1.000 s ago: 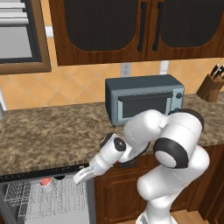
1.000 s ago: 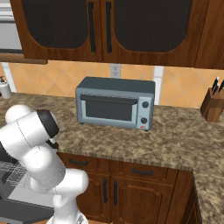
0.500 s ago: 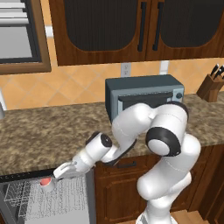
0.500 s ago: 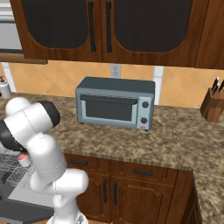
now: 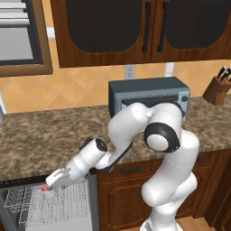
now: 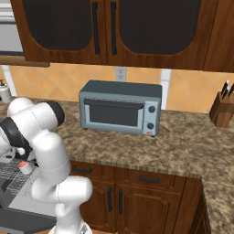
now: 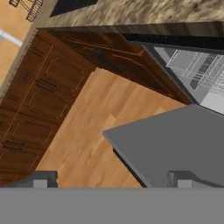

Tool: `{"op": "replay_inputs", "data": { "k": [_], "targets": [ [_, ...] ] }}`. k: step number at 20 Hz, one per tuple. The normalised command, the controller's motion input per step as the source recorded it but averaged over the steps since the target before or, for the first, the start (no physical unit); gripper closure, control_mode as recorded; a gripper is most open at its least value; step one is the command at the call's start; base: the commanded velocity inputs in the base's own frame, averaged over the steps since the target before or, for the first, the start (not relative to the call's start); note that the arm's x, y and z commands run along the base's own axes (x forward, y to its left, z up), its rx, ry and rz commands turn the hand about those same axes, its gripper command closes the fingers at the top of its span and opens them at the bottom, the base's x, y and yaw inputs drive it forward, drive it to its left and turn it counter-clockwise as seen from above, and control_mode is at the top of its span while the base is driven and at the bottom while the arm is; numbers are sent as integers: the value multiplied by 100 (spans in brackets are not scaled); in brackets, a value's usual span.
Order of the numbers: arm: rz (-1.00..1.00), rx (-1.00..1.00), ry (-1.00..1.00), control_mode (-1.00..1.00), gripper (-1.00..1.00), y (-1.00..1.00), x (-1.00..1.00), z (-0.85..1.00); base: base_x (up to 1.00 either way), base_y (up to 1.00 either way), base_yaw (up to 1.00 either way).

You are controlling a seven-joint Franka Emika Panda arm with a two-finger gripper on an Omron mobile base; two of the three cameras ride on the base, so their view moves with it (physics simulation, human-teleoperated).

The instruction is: Pick up the cup and bowl from the counter, place them in the dishwasher, and close the dishwasher door.

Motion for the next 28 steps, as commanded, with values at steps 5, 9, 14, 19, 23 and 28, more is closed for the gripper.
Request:
{"op": "replay_inputs", "data": {
  "k": [5,9,14,19,23,28],
  "targets": [
    [0,-53,-31,-100,-100,98,-33,100,0,0,0],
    [0,-72,-22,-100,-100,100,-11,100,0,0,0],
    [0,-53,1,-100,-100,93,0,100,0,0,0],
    [0,-38,0,-100,-100,83,18,100,0,0,0],
    [-2,-59,-8,-100,-100,100,15,100,0,0,0],
    [0,-57,-3,-100,-100,100,2,100,0,0,0]
  ]
}}
